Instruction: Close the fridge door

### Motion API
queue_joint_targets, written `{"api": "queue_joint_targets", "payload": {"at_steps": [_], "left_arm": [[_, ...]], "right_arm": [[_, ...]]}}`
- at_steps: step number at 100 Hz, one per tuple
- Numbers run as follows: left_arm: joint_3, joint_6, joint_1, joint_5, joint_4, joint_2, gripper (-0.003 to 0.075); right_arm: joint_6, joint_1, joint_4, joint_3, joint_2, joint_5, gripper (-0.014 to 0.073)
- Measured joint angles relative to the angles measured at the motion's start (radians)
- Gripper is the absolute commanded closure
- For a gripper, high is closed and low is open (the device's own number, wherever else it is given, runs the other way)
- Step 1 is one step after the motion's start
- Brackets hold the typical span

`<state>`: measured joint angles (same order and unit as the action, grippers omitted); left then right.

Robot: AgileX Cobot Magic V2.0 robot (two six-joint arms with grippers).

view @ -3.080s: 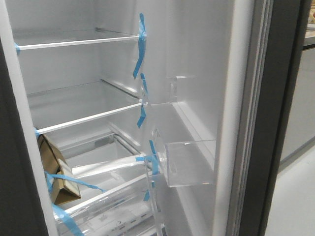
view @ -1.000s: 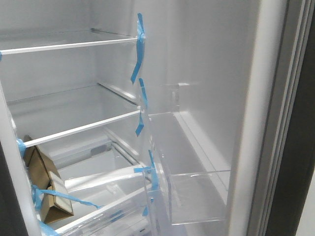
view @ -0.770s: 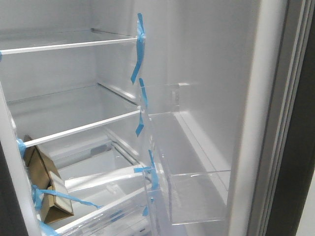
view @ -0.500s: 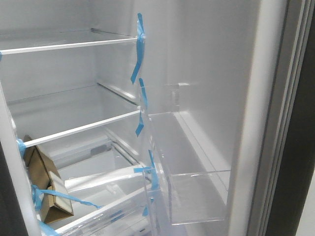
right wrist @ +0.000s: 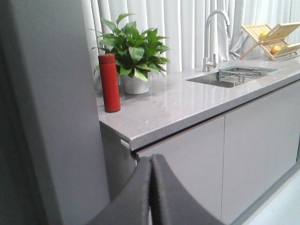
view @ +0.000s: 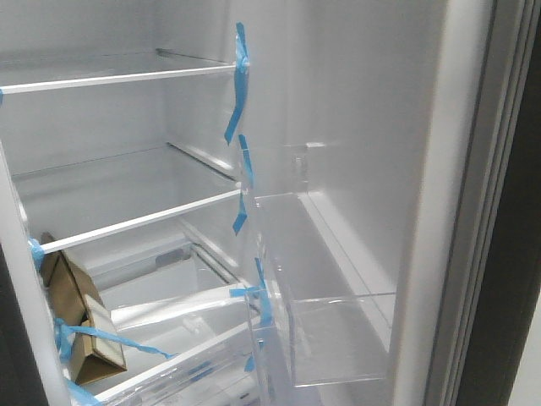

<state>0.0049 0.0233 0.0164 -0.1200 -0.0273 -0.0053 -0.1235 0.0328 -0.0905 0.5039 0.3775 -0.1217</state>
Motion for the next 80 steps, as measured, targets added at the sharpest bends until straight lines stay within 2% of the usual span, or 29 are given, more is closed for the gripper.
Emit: {"api": "queue_joint_targets", "payload": {"at_steps": [30,80], "left_arm": [[0.000,0.000,0.000,0.000,0.000,0.000,0.0740],[0.000,0.000,0.000,0.000,0.000,0.000,0.0740]], "right_arm": [[0.000,0.000,0.025,0.068,0.018,-0.006,0.0666],[0.000,0.000,0.109,0.068,0.018,-0.045,0.0666]]}}
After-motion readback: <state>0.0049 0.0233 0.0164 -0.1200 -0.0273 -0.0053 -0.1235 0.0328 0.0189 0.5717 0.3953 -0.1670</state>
